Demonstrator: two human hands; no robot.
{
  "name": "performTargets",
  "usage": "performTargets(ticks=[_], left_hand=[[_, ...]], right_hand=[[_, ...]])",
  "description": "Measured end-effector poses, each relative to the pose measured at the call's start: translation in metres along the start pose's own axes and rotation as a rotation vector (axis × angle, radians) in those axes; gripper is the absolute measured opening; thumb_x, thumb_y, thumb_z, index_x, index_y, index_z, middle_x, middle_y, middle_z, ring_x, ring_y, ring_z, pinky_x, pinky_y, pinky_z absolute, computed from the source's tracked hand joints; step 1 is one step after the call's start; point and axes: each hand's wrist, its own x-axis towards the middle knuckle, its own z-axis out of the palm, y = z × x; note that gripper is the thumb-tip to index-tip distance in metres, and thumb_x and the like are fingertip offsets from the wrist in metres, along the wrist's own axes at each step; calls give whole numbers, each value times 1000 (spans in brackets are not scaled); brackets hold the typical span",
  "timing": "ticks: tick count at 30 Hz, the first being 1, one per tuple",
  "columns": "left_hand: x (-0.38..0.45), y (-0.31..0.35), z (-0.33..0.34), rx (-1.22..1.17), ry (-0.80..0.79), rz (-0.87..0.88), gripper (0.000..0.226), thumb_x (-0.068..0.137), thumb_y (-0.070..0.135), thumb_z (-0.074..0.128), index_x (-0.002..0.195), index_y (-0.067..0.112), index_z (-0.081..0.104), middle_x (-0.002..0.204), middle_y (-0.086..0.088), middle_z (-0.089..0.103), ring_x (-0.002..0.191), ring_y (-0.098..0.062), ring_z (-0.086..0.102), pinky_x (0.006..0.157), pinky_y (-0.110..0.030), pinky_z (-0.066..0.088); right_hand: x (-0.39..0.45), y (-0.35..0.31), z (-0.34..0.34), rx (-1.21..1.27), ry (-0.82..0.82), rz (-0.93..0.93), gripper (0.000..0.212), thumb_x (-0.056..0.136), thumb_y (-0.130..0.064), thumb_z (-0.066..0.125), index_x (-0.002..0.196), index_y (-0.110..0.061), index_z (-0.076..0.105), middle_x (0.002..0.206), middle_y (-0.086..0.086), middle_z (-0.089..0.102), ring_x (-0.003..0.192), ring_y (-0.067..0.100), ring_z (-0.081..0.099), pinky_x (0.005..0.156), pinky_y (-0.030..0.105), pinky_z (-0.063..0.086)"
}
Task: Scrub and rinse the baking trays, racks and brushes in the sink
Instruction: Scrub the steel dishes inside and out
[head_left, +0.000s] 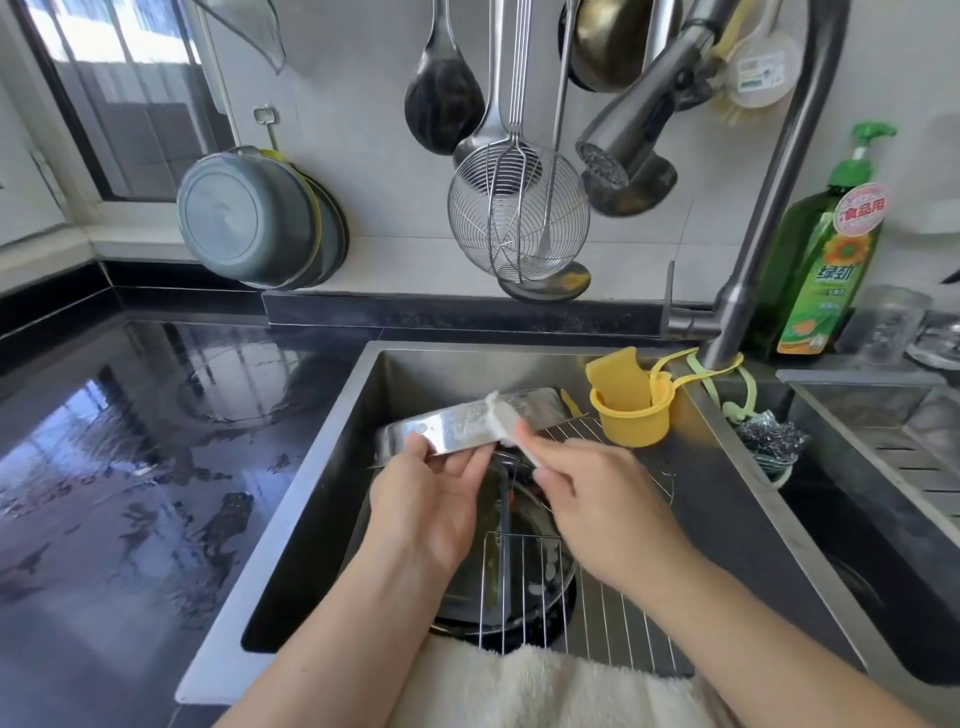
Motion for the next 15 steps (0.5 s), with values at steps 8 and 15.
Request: performTargets(ticks=[8,15], left_hand=[[-9,5,4,98,-4,100,24,113,19,41,124,4,55,117,-23,72,103,-36,75,75,-51,63],[-11,7,7,64,3,78,24,113,19,41,117,2,57,115,-24,70,104,-35,71,78,-50,60]], right_hand=[[3,29,-20,-115,68,250,46,105,-23,50,144,-47,48,67,-13,51,52,5,44,43,23,29],[4,20,-10,-86,51,99,49,105,-23,52,145,-49,44,69,-13,45,58,5,39,46,21,29]])
